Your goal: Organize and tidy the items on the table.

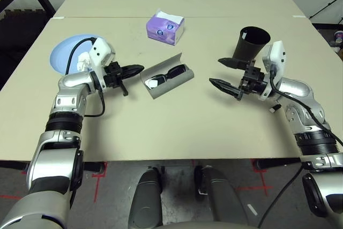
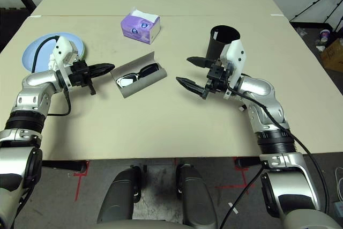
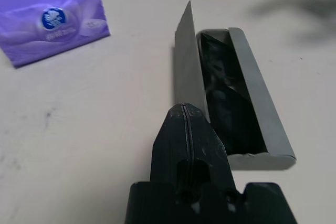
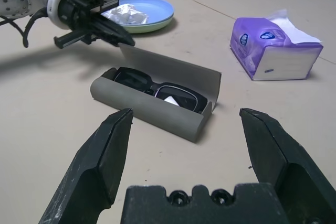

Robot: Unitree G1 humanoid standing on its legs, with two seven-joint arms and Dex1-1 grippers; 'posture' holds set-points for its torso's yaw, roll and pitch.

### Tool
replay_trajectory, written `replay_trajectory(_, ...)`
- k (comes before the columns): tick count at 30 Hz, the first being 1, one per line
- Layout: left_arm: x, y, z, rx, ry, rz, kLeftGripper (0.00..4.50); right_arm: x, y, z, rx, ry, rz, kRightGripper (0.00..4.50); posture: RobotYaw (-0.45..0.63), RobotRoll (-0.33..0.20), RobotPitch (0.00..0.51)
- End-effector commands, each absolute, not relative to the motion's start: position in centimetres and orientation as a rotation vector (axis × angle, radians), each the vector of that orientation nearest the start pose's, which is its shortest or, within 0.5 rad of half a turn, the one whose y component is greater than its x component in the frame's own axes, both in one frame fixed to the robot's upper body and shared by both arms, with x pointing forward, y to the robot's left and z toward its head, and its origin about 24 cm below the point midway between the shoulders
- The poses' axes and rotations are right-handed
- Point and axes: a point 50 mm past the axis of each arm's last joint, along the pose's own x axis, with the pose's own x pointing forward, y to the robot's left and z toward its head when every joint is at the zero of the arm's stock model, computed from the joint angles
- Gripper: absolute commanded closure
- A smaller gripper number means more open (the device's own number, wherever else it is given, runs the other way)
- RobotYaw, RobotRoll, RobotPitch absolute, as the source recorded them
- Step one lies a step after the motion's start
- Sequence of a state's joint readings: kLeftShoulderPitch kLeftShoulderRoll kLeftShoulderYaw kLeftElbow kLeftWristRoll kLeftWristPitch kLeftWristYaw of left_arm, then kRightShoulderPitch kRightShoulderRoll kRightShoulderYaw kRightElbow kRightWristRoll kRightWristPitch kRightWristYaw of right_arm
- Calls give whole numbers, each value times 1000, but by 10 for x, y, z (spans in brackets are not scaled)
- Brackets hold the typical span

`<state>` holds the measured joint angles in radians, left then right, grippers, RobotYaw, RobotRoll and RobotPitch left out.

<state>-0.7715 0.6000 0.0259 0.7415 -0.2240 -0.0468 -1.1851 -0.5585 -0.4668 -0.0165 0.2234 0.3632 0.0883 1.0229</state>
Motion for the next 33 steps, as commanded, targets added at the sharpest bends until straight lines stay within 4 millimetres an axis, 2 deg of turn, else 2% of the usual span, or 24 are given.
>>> replay_trajectory(1,348,236,144,340,93,-989,4473,323,-179,173,-206,-224,1016,0,-51,0,194)
replay_trajectory(10,345,231,137,364,111,-1031,4473,325,-176,181,-223,-252,1020,0,-56,0,195)
replay_trajectory(25,335,218,140,381,103,-1137,4473,324,-171,175,-228,-222,1055,0,-49,0,191)
replay_trajectory(33,329,214,133,462,142,-1188,4473,324,-171,175,-236,-220,1057,0,-53,0,184)
